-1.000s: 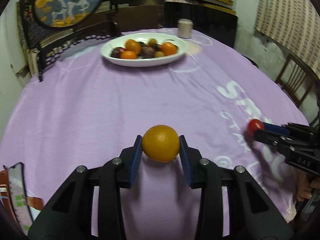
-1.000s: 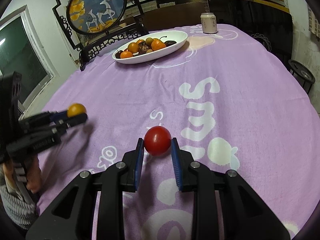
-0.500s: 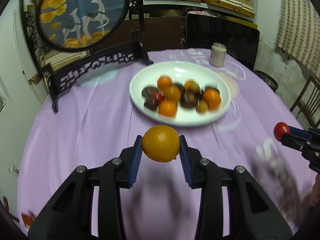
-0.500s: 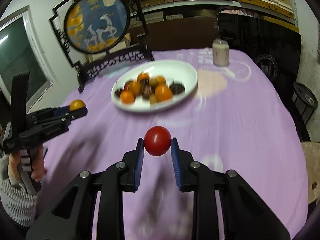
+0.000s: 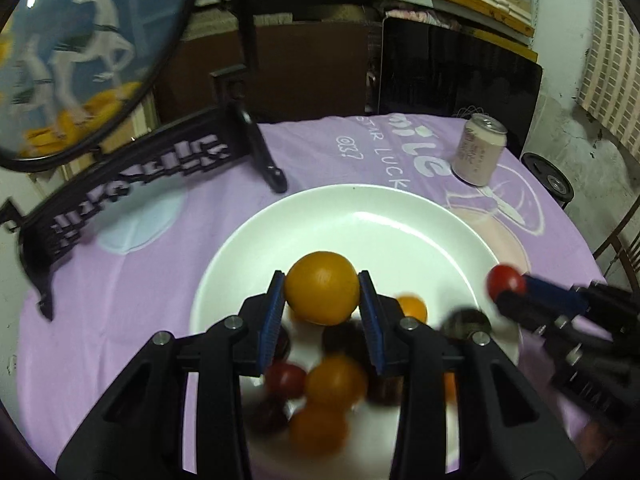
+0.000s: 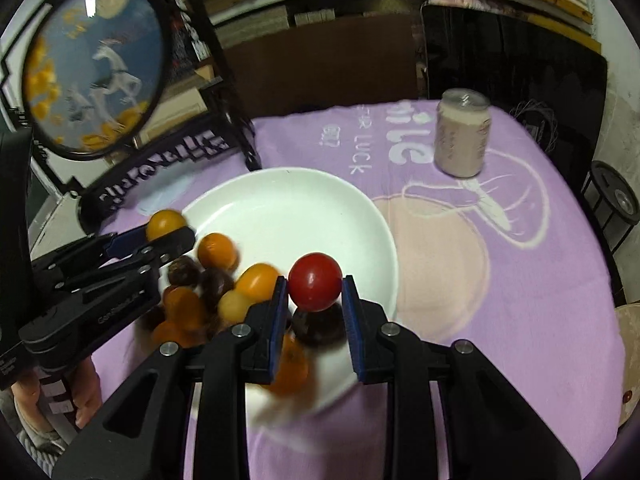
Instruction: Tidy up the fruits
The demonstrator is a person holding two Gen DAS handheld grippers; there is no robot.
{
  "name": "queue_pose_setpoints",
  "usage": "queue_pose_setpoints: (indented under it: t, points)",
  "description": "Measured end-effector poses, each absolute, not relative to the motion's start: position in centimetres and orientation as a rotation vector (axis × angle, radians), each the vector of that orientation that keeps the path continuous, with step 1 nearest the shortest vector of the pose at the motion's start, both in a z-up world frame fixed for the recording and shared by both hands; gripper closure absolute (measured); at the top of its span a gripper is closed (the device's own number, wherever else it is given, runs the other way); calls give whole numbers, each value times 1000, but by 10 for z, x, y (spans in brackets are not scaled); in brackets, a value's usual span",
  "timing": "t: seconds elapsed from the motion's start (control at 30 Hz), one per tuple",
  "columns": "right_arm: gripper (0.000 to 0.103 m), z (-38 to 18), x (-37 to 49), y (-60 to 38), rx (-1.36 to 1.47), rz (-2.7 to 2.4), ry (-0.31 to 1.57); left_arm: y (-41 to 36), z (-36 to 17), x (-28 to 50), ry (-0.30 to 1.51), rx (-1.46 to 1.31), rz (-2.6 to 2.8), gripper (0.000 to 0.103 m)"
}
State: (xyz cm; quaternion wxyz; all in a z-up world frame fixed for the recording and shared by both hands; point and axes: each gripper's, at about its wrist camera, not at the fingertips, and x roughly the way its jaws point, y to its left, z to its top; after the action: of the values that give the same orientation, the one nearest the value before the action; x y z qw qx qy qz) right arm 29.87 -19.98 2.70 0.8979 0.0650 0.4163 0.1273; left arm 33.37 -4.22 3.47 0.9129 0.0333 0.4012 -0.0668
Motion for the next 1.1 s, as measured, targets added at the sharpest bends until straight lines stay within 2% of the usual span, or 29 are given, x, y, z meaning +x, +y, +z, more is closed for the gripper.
queue_pose_setpoints:
  t: [0.13, 0.23, 0.33, 0.5, 0.57, 0.63, 0.9, 1.1]
  points:
    - [76, 9, 328, -193, 112, 248, 906, -56, 18, 363, 840, 85, -134, 62]
    - [75, -2, 341, -187, 90, 252, 931, -65, 12, 368, 831, 129, -117, 49]
    - [74, -6, 344, -186, 85, 247, 925, -65, 10, 370, 825, 120, -115, 46]
    - [72, -7, 342, -189, 104, 251, 924, -63, 11, 365, 808, 127, -85, 34]
    - [58, -7, 340, -190, 110, 244, 926, -61, 15, 359, 799, 130, -74, 30]
    - [50, -4, 336, -192, 110, 225, 907, -57, 21, 353, 785, 122, -60, 21]
    - [50, 18, 307, -192, 101, 225, 837, -44, 37, 322, 757, 112, -29, 19]
    - [50, 29, 270, -188, 111, 239, 800, -36, 42, 281, 724, 113, -7, 14]
